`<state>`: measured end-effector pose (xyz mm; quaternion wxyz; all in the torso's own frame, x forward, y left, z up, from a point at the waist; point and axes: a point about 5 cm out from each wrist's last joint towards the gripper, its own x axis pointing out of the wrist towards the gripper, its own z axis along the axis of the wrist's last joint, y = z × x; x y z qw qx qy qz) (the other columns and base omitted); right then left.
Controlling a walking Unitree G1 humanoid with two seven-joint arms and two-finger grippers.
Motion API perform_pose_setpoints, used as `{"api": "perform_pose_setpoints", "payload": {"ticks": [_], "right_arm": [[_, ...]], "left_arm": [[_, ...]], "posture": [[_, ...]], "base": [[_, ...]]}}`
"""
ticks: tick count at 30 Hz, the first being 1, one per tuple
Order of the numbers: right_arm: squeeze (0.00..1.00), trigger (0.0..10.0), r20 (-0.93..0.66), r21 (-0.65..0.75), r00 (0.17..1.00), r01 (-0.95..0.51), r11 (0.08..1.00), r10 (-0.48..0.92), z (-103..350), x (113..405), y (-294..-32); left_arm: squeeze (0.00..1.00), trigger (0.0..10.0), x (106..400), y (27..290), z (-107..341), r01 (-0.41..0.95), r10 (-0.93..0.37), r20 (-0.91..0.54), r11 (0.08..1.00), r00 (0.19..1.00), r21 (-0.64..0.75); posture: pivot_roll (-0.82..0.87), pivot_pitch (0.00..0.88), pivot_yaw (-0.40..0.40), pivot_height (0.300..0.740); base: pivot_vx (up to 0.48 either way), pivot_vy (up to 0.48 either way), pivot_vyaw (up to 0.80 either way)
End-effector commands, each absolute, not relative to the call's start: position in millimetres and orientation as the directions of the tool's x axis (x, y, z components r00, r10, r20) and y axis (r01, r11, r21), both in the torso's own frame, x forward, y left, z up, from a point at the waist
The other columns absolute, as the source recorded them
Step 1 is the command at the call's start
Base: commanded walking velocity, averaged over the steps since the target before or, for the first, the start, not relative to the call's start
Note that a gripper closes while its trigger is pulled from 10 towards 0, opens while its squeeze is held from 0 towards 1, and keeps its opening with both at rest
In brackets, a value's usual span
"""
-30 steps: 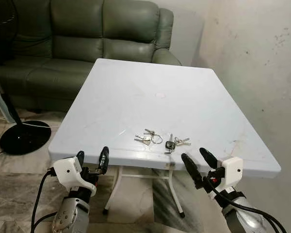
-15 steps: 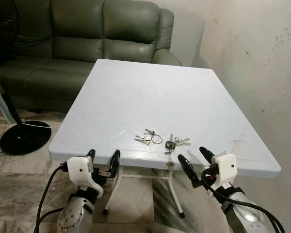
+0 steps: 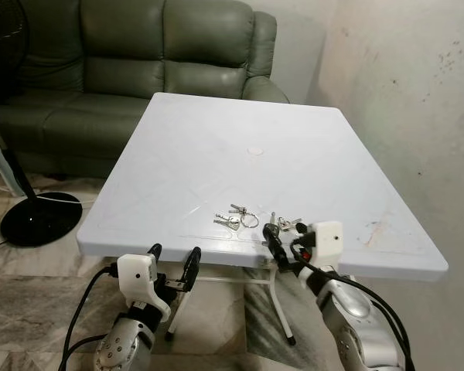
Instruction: Hang keys on a hook
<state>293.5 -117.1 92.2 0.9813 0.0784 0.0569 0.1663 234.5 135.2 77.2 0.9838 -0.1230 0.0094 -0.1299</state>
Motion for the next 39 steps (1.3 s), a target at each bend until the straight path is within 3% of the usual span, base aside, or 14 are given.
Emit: {"api": "perform_pose_setpoints", "payload": {"ticks": [1, 6, 17, 30, 31, 32, 35, 36, 37, 39], "right_arm": [[0.0, 10.0, -0.128, 0.162, 0.942, -0.29, 0.943, 0.311, 88, 297, -111], [0.0, 10.0, -0.164, 0.083, 0.959, -0.221, 0.972, 0.232, 84, 300, -104], [0.0, 10.0, -0.225, 0.064, 0.967, -0.107, 0.992, 0.119, 76, 299, -102], [0.0, 10.0, -0.223, 0.068, 0.971, -0.076, 0.995, 0.089, 76, 302, -92], [0.0, 9.3, -0.217, 0.074, 0.972, -0.074, 0.995, 0.088, 77, 302, -89], [0.0, 9.3, -0.217, 0.074, 0.972, -0.074, 0.995, 0.088, 77, 302, -89], [0.0, 5.5, -0.205, 0.085, 0.975, -0.071, 0.994, 0.087, 78, 303, -88], [0.0, 5.4, -0.199, 0.082, 0.976, -0.067, 0.994, 0.082, 79, 303, -87], [0.0, 2.8, -0.196, 0.087, 0.977, -0.067, 0.994, 0.083, 80, 304, -86], [0.0, 2.3, -0.19, 0.082, 0.979, -0.064, 0.995, 0.078, 81, 304, -85]], "left_arm": [[0.0, 10.0, 234, 132, 81, 0.267, -0.271, 0.018, 0.932, 0.963, -0.245], [0.0, 10.0, 234, 133, 81, 0.257, -0.261, 0.017, 0.936, 0.965, -0.242], [0.0, 10.0, 233, 134, 82, 0.241, -0.245, 0.015, 0.937, 0.969, -0.254], [0.0, 10.0, 234, 135, 83, 0.237, -0.241, 0.014, 0.939, 0.97, -0.251], [0.0, 10.0, 234, 135, 83, 0.235, -0.239, 0.016, 0.938, 0.971, -0.253], [0.0, 10.0, 234, 135, 83, 0.235, -0.239, 0.016, 0.938, 0.971, -0.253], [0.0, 10.0, 235, 134, 83, 0.234, -0.238, 0.015, 0.939, 0.971, -0.253], [0.0, 10.0, 235, 134, 83, 0.234, -0.238, 0.015, 0.939, 0.971, -0.252], [0.0, 10.0, 235, 134, 83, 0.234, -0.238, 0.016, 0.939, 0.971, -0.25], [0.0, 10.0, 235, 134, 83, 0.233, -0.237, 0.016, 0.94, 0.971, -0.251]], "posture": [[0.05, 0.049, -0.083, 0.74], [0.06, 0.058, -0.085, 0.74], [0.06, 0.066, -0.092, 0.74], [0.07, 0.066, -0.089, 0.74], [0.07, 0.066, -0.089, 0.74], [0.07, 0.066, -0.089, 0.74], [0.07, 0.064, -0.088, 0.74], [0.07, 0.064, -0.088, 0.74], [0.07, 0.063, -0.088, 0.74], [0.07, 0.063, -0.088, 0.74]], "base": [[0.0, 0.0, 0.0], [0.0, 0.0, 0.0], [0.0, 0.0, 0.0], [0.0, 0.0, 0.0], [0.0, 0.0, 0.0], [0.0, 0.0, 0.0], [0.0, 0.0, 0.0], [0.0, 0.0, 0.0], [0.0, 0.0, 0.0], [0.0, 0.0, 0.0]]}}
